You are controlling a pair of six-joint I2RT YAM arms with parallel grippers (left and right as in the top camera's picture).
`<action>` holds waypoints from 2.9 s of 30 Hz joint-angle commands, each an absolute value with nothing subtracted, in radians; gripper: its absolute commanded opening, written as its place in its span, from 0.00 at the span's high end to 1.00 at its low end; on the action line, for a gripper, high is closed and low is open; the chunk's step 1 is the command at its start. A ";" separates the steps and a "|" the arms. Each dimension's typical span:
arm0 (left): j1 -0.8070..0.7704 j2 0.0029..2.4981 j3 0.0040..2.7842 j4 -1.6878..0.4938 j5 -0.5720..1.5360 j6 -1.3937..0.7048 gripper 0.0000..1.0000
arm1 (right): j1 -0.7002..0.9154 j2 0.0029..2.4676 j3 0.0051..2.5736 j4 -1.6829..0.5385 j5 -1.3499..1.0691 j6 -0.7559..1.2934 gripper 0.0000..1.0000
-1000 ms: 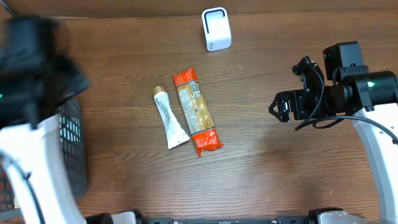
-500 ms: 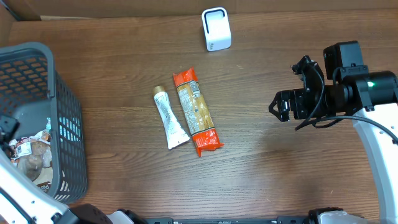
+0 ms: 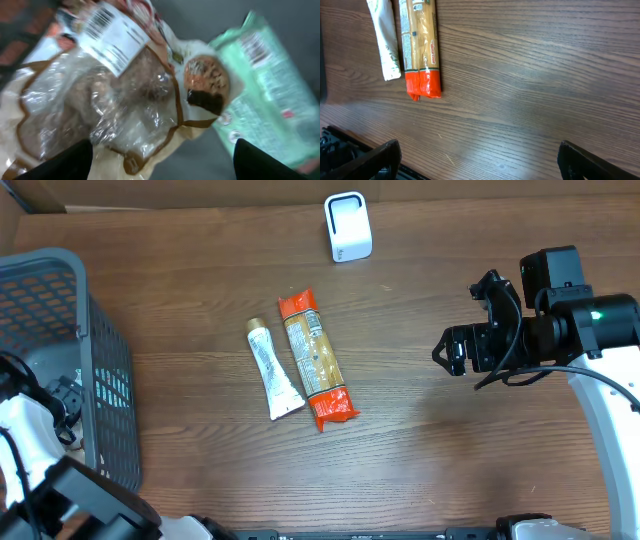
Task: Scan the item barcode
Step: 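Reach the left gripper into the basket and grasp the clear cookie bag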
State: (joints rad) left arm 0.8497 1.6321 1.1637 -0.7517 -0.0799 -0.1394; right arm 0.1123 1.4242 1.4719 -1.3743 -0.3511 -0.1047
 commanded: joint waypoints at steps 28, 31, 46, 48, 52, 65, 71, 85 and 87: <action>0.835 1.889 1.227 -0.780 -0.242 0.079 0.96 | 0.117 1.489 1.493 -1.373 -0.353 -0.102 0.00; 0.818 1.882 1.312 -0.855 -0.226 0.075 0.96 | 0.117 1.489 1.493 -1.371 -0.353 -0.102 0.00; 0.743 1.843 1.574 -1.020 -0.223 0.168 0.96 | 0.117 1.489 1.493 -1.371 -0.353 -0.102 0.00; 0.743 1.843 1.573 -1.008 -0.237 0.169 0.83 | 0.117 1.489 1.493 -1.371 -0.353 -0.102 0.00; 0.744 1.844 1.573 -0.976 -0.242 0.168 0.53 | 0.117 1.489 1.493 -1.367 -0.353 -0.102 0.00; 0.728 1.871 1.573 -0.931 -0.223 0.179 0.49 | 0.117 1.489 1.493 -1.356 -0.353 -0.102 0.00; 0.697 1.922 1.573 -0.931 -0.190 0.225 0.47 | 0.117 1.489 1.493 -1.356 -0.353 -0.102 0.00; 0.678 2.055 1.573 -0.913 -0.375 0.224 0.48 | 0.117 1.489 1.493 -1.349 -0.353 -0.102 0.00; 0.682 2.061 1.573 -0.908 -0.456 0.221 0.47 | 0.117 1.489 1.492 -1.361 -0.352 -0.103 0.00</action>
